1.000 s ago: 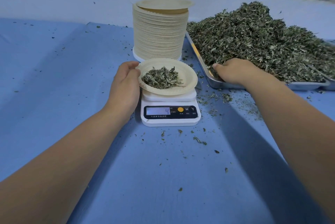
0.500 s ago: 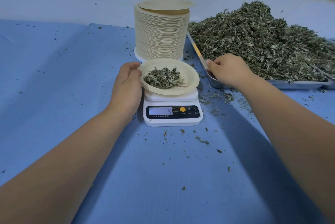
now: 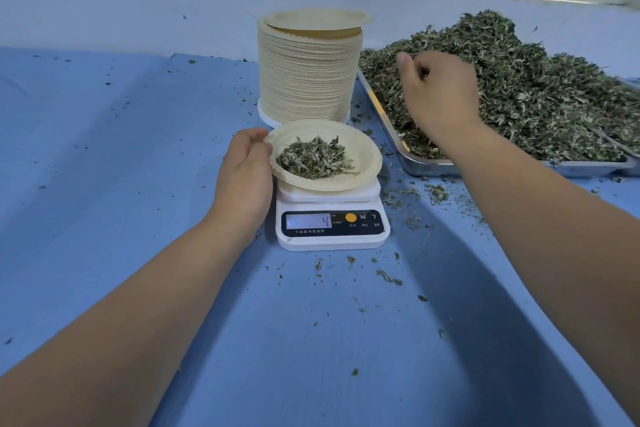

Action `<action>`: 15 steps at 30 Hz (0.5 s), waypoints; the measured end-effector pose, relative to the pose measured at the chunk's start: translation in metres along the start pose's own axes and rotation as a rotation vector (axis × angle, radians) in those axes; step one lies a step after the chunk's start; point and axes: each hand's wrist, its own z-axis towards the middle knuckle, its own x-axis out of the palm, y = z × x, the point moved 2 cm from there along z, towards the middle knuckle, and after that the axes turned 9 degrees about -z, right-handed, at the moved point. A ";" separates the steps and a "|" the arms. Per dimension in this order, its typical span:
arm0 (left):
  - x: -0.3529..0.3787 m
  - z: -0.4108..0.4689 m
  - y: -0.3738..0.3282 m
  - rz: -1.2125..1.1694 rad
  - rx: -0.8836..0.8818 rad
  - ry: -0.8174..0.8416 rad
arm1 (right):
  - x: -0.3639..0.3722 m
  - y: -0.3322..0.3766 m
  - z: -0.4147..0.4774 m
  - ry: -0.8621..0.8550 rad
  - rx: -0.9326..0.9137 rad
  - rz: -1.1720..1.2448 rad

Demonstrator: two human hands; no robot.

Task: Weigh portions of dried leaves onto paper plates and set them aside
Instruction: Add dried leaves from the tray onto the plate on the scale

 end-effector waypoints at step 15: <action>-0.001 0.001 0.002 -0.012 0.015 0.009 | 0.041 0.102 -0.010 0.267 -0.395 -0.078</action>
